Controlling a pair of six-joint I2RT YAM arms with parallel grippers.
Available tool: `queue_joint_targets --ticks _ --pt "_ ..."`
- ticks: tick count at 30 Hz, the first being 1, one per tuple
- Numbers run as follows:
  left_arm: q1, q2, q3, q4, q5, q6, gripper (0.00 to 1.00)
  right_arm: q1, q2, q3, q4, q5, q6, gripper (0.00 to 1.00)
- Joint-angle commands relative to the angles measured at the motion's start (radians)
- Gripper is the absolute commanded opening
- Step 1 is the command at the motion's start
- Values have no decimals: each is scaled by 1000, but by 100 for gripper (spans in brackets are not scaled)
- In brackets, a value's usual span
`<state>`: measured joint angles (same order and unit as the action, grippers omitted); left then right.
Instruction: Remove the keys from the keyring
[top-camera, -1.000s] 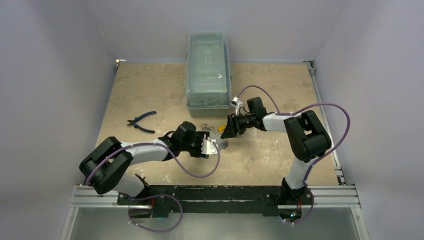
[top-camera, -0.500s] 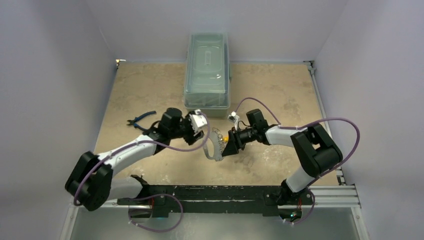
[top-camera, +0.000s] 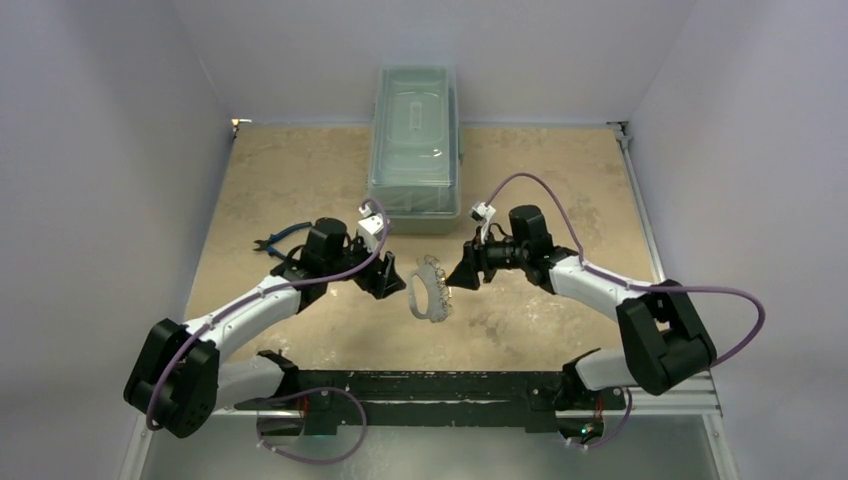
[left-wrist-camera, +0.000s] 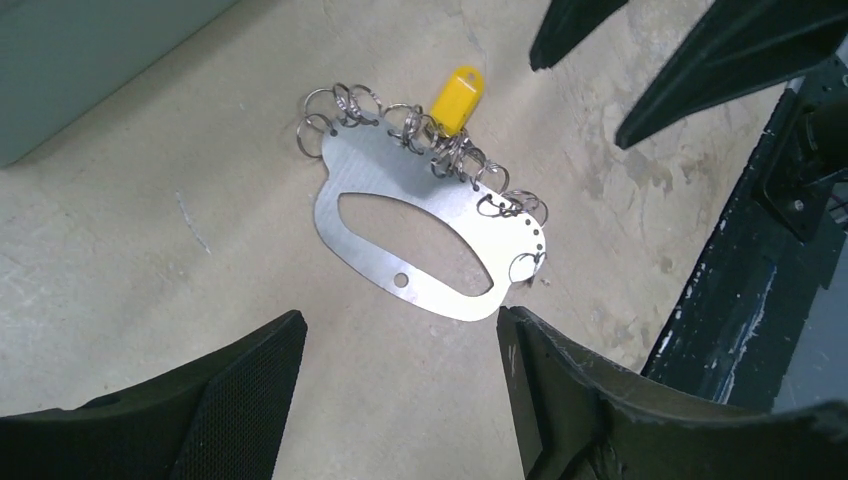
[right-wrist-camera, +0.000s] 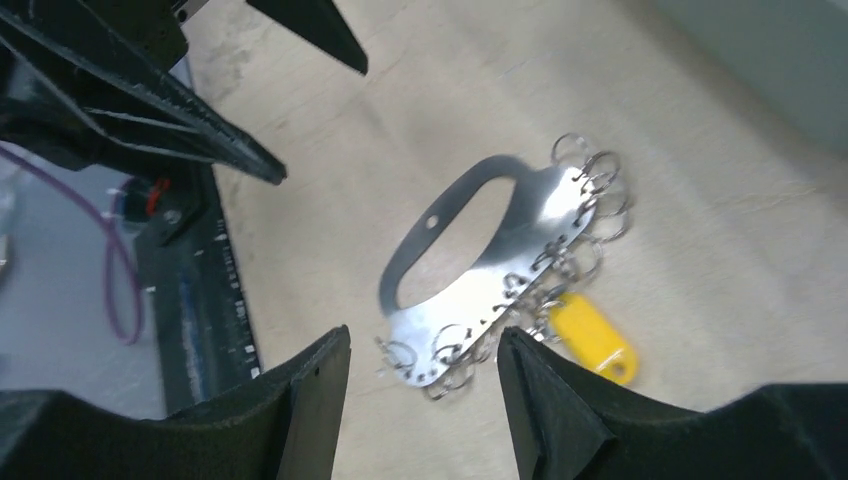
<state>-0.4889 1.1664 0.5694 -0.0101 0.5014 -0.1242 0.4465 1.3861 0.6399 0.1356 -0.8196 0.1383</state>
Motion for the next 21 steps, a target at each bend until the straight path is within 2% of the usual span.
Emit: queue_joint_targets --ticks 1,4,7,10,16,21 --pt "7 3 0 74 74 0 71 -2 11 80 22 76 -192 61" --pt "7 0 25 17 75 53 70 4 56 165 -107 69 -412 60" --pt "10 -15 58 -68 59 92 70 4 112 271 -305 27 -625 59" --pt "19 -28 73 -85 41 100 69 4 143 305 -397 38 -816 56" --pt "46 -36 76 -89 27 98 69 16 248 400 -526 53 -1022 53" --pt "58 -42 82 -92 23 99 69 58 281 417 -592 138 -1163 53"
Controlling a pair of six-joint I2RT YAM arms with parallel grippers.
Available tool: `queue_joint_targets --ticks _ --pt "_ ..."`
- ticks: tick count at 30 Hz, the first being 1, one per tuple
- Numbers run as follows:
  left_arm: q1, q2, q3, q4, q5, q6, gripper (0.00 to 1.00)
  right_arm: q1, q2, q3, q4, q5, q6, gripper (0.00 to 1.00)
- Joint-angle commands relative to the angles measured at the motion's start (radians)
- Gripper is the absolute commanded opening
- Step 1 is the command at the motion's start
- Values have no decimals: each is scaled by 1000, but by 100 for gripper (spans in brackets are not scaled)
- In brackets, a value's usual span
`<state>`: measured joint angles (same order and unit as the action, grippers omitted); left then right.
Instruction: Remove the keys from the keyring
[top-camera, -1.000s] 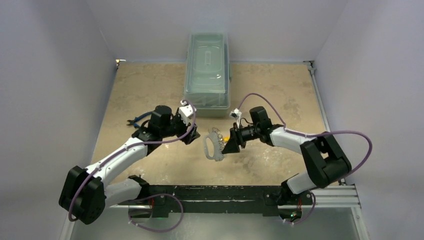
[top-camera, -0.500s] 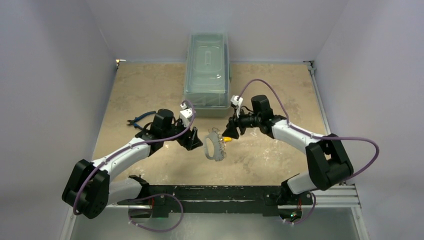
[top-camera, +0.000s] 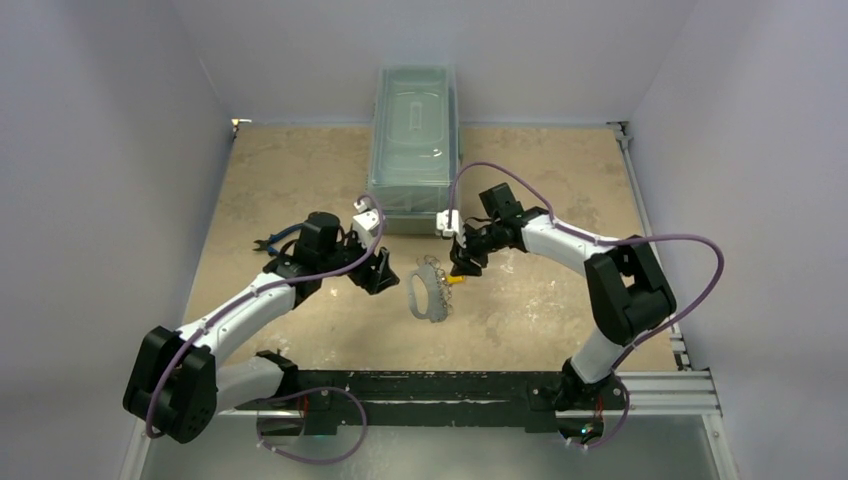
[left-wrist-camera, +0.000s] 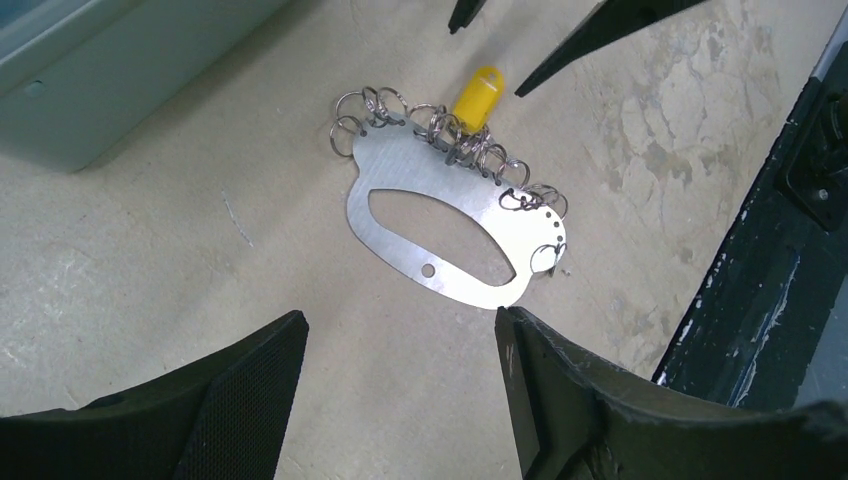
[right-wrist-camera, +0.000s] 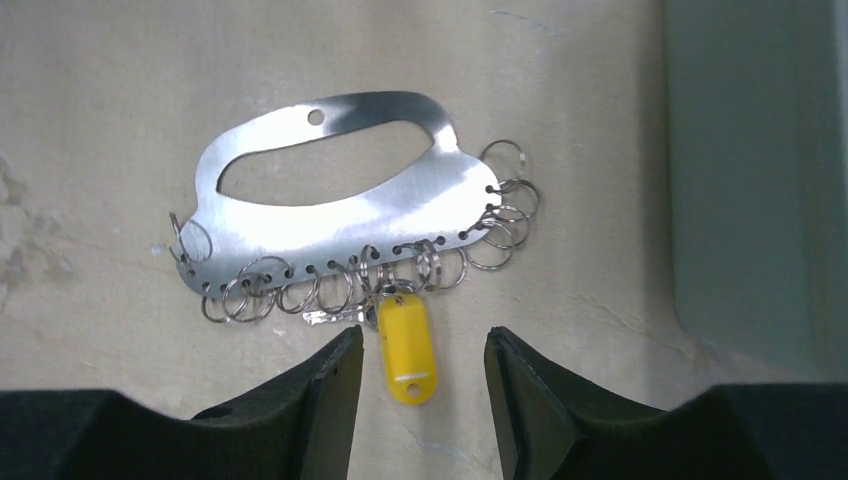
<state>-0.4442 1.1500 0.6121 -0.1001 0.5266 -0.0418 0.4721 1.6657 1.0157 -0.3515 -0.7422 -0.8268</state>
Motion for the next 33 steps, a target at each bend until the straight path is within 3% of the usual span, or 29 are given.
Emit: queue_joint_targets --ticks 1,10,23,33 --pt "14 -26 41 -1 -2 16 69 36 8 42 -116 75 -227 53" --pt "28 -33 49 -19 -6 26 69 84 68 58 -190 179 -324 53" --pt "29 -23 65 -26 32 85 69 108 206 151 -310 224 -296 46" --pt "24 -61 35 -15 79 191 70 123 107 94 -238 229 -177 23"
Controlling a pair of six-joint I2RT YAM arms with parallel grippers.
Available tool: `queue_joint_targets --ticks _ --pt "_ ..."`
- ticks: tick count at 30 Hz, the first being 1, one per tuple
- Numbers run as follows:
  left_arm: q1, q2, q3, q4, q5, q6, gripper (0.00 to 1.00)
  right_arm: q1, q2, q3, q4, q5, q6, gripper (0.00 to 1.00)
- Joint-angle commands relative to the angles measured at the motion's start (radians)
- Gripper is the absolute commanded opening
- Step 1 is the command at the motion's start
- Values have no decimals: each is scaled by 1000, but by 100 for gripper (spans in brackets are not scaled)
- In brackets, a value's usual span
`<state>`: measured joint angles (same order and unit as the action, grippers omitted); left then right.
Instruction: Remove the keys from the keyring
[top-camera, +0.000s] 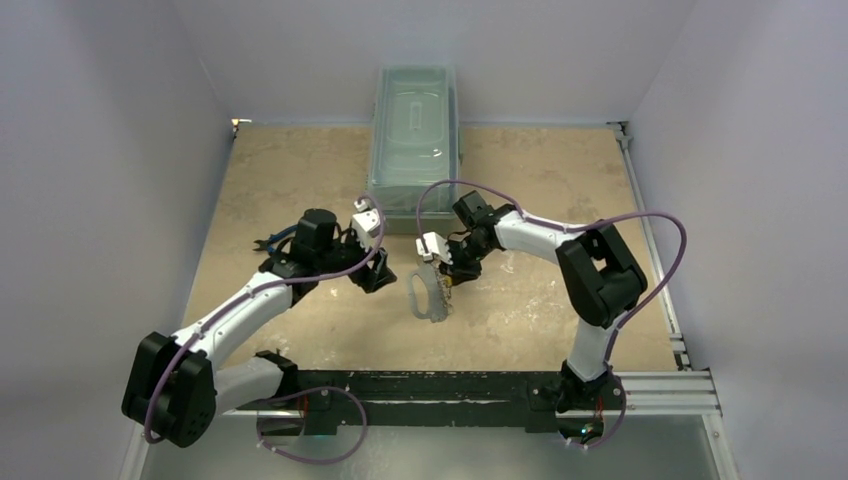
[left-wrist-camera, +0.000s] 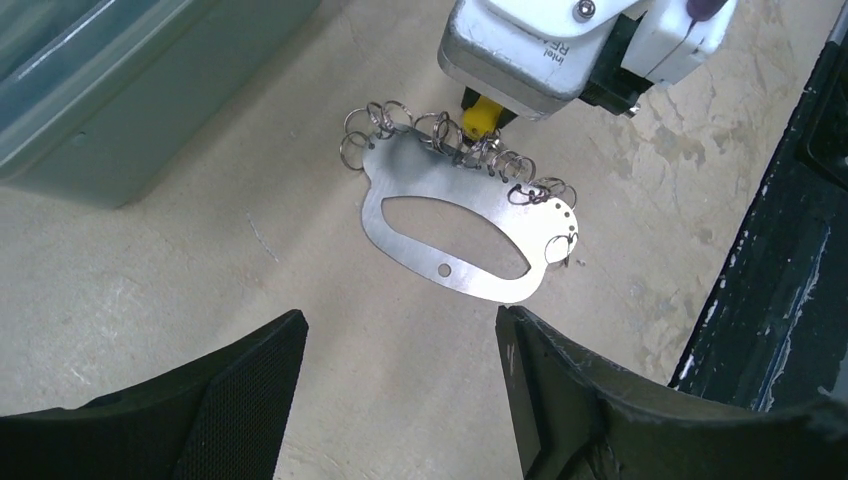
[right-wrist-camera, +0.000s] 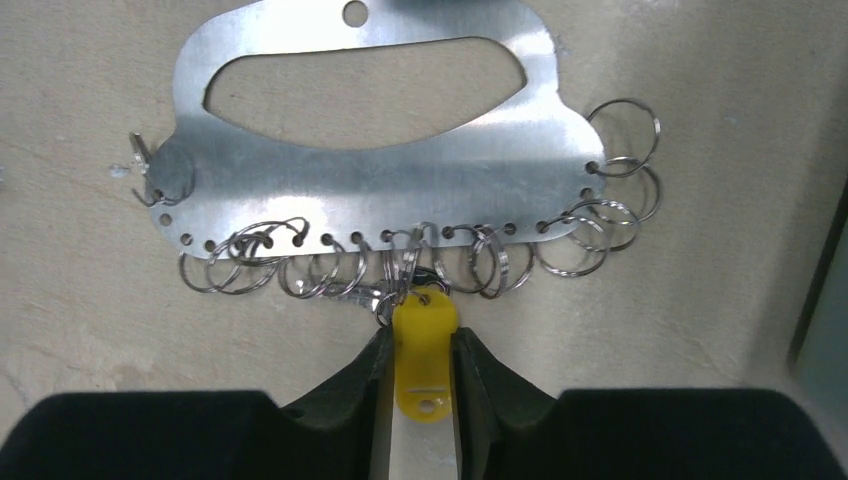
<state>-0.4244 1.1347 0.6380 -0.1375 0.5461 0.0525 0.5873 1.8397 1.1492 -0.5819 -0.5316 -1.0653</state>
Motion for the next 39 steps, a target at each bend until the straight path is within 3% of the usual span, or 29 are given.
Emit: queue_joint_targets --ticks 1,5,10,21,31,39 --pt "-2 -49 5 18 67 129 70 8 -89 -46 -5 -1 63 22" --pt "-99 -83 -41 41 22 306 68 8 -149 -58 4 -75 81 19" --pt "-246 -83 -158 255 -73 467 53 8 -160 -60 14 -130 120 17" --pt "-330 209 -151 625 -44 526 44 8 -221 -84 38 -193 234 16" --pt "-356 326 -130 717 -3 551 42 14 -224 -73 49 -216 280 16" --pt "-358 397 -130 743 -20 577 33 22 -233 -69 19 -235 263 16"
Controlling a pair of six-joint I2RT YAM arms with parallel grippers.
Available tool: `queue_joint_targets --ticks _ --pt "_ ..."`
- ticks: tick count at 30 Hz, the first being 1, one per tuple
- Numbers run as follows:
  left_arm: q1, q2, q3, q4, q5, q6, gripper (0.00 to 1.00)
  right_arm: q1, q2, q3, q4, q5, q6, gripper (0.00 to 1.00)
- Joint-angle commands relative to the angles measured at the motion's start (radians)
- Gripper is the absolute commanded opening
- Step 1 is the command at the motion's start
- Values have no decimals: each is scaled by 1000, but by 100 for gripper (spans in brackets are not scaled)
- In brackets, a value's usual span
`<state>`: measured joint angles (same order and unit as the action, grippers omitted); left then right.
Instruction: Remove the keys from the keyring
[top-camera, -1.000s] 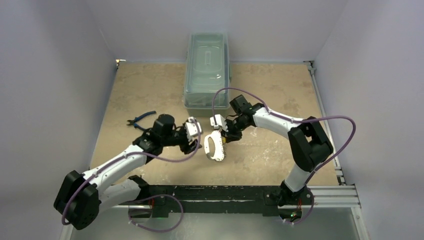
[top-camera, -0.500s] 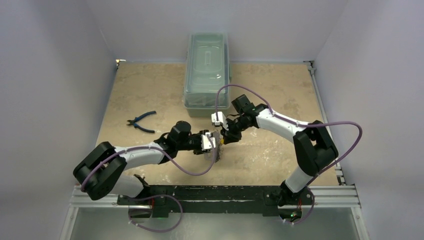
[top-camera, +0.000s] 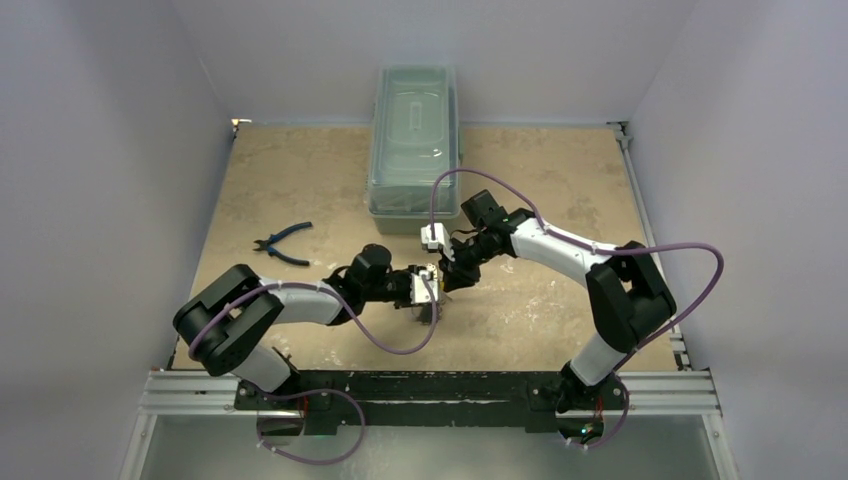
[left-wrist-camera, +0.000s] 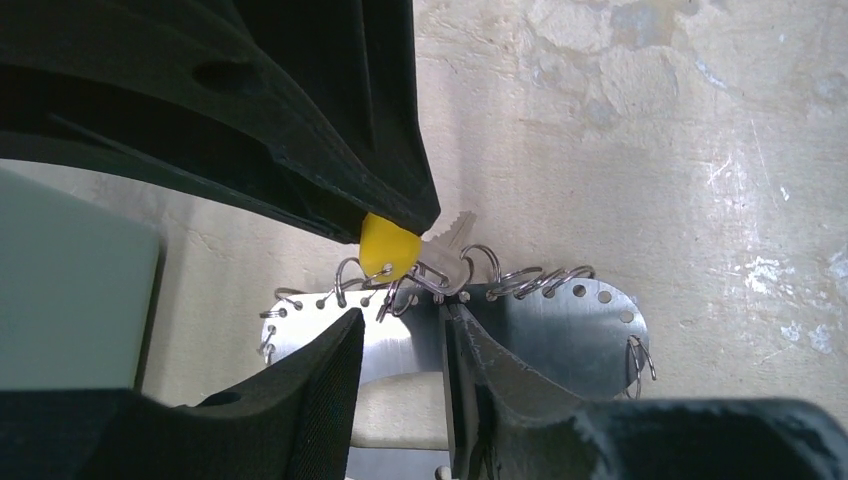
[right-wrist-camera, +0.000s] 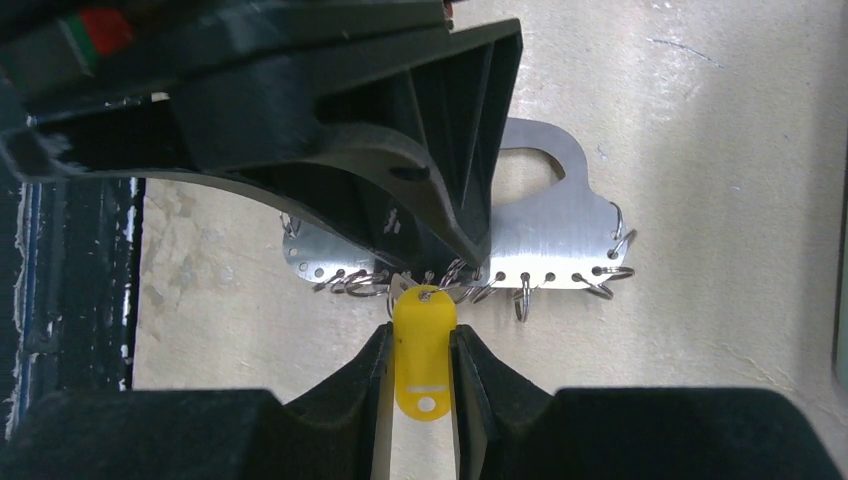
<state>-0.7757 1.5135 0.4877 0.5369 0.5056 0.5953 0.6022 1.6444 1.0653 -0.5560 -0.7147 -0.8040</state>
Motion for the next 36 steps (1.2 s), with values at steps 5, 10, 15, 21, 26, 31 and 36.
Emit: queue_joint_targets --ticks 5,10,15,21,26,31,36 --pt "-19 1 23 103 34 8 46 6 -40 12 -8 -63 8 16" --pt "-46 6 34 114 24 17 48 6 -32 19 -9 -86 15 16" --pt "-64 41 43 151 -36 30 39 7 -32 31 -31 -116 11 15" --pt "-70 28 46 121 -47 37 24 7 -34 19 -52 -143 5 16" --pt "-70 -10 58 59 -40 18 3 3 -33 40 -80 -174 3 24" --pt "-70 -75 78 -24 -45 -3 0 -64 -75 60 -100 -192 45 70" --pt "-55 -154 153 -199 -7 -107 0 -179 -227 -15 18 -208 138 81"
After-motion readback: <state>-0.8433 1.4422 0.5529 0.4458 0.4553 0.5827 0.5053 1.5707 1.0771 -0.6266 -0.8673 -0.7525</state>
